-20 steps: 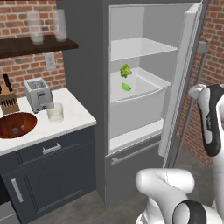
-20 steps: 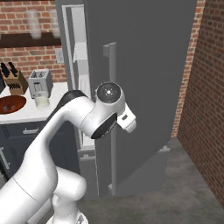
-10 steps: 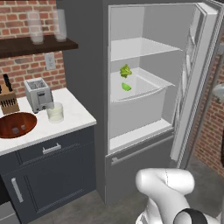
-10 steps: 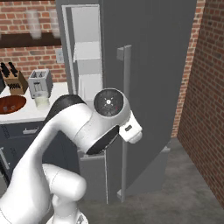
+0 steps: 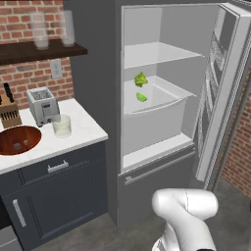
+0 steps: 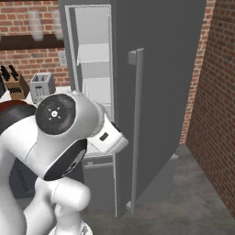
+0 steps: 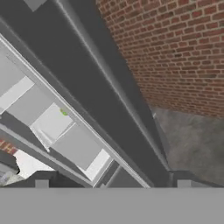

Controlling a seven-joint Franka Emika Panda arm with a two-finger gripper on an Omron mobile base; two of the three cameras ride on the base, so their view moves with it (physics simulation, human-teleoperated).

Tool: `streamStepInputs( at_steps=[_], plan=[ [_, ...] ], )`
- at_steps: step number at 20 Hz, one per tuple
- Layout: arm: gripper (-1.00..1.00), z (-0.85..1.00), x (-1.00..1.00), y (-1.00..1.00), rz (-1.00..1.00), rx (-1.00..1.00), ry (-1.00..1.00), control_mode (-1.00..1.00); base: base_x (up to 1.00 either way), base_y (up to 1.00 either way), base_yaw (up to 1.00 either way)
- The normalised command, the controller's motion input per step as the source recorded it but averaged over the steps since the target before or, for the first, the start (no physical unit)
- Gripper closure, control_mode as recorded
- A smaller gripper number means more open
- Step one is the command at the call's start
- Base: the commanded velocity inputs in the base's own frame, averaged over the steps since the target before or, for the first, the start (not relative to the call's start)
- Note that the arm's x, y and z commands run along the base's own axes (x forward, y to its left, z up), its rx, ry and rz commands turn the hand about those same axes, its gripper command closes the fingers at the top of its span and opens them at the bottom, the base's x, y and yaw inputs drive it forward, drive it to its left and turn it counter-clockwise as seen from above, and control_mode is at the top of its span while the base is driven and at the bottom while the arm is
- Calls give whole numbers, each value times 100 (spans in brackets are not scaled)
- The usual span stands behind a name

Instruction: Grab a lemon wedge from the fridge and one ice cube from the ice bowl, and put them in the glass of lemonade.

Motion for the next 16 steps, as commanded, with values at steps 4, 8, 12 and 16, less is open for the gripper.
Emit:
streamStepInputs(
  at_steps=[4,8,12,16],
  plan=[
    [-100,30,7,98,-6,-34,0,-100,0,0,0],
    [-100,6,38,100,-9,-44,1,-100,0,0,0],
    [-100,0,87,91,-10,-52,18,-100,0,0,0],
    [-100,0,93,68,-7,-54,34,-100,0,0,0]
  ],
)
